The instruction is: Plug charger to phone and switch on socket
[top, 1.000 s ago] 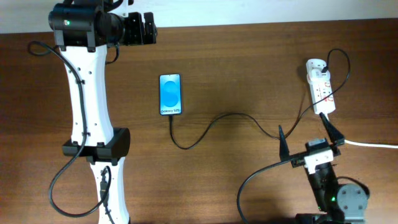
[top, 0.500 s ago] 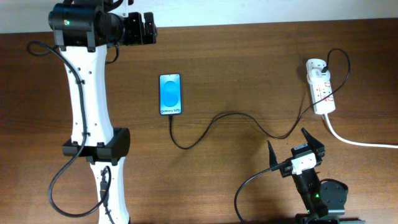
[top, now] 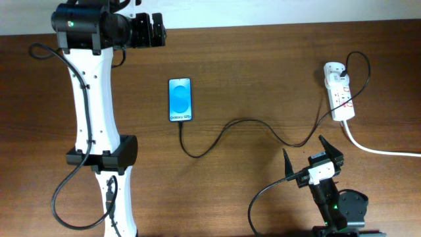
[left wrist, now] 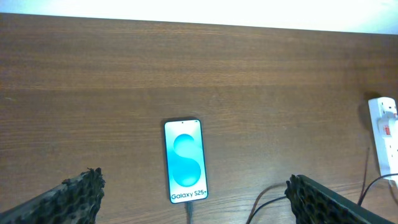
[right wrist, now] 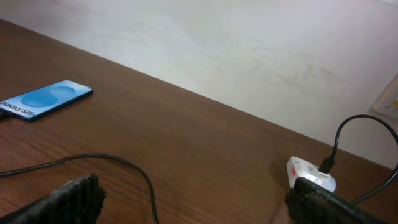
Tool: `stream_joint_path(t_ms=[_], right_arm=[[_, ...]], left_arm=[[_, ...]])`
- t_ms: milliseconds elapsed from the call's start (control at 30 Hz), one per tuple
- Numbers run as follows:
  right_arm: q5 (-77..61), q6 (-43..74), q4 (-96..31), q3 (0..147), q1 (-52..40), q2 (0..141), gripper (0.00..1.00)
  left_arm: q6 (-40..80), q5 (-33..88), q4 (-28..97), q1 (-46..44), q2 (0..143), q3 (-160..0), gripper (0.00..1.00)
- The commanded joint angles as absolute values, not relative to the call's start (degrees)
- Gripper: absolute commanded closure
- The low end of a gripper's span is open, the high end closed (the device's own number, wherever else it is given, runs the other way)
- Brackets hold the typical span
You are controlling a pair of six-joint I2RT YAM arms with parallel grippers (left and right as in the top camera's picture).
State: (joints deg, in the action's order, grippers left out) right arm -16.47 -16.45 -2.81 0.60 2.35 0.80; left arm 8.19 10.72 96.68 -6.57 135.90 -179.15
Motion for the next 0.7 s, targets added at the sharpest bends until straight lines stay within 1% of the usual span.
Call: stream_joint_path(t_ms=[0, 67, 100, 133, 167, 233, 300, 333, 400, 433, 500, 567, 667], right_arm=[[-16.2, -15.6, -3.2, 0.3, 1.8, 0.2, 0.02], [-16.2, -15.6, -3.2, 0.3, 1.8, 0.2, 0.02], [-16.2, -15.6, -3.2, 0.3, 1.8, 0.2, 0.02], [-16.2, -15.6, -3.2, 0.3, 1.8, 0.2, 0.02], [-16.2, -15.6, -3.2, 0.3, 1.8, 0.2, 0.02], [-16.2, -15.6, -3.2, 0.3, 1.8, 0.2, 0.02], [-16.2, -15.6, -3.2, 0.3, 1.8, 0.2, 0.02], [-16.2, -15.6, -3.2, 0.3, 1.8, 0.2, 0.02], [-16.2, -15.6, -3.2, 0.3, 1.8, 0.2, 0.02], [-16.2, -15.6, -3.2, 0.3, 1.8, 0.2, 0.02], [-16.2, -15.6, -3.2, 0.3, 1.8, 0.2, 0.02], [-16.2, -15.6, -3.2, 0.3, 1.8, 0.2, 0.02], [-16.2, -15.6, -3.2, 0.3, 1.8, 0.2, 0.02]], left_arm=[[7.9, 5.9, 95.8, -6.3, 130.5, -169.3, 0.01], [7.9, 3.6, 86.1, -6.3, 122.7, -150.6, 0.01], [6.4, 3.3, 76.5, -6.3, 116.4, -136.2, 0.01], [4.3, 3.2, 69.9, -6.3, 111.4, -125.3, 0.01], [0.6, 3.2, 59.5, -6.2, 103.4, -108.7, 0.01], [-2.8, 3.2, 45.9, -6.2, 94.5, -91.2, 0.01], [-5.8, 3.2, 27.5, -6.2, 81.0, -67.9, 0.01], [-7.6, 3.1, 20.2, -6.2, 74.7, -58.0, 0.01], [-9.5, 3.1, 13.2, -6.2, 67.6, -47.9, 0.01], [-11.7, 3.1, 6.6, -6.2, 59.3, -37.6, 0.01], [-13.8, 2.9, -0.4, -6.2, 46.0, -23.9, 0.01], [-13.8, 1.1, -1.7, -6.2, 35.0, -15.6, 0.01], [-13.8, -1.0, -2.0, -6.1, 21.6, -7.5, 0.01]])
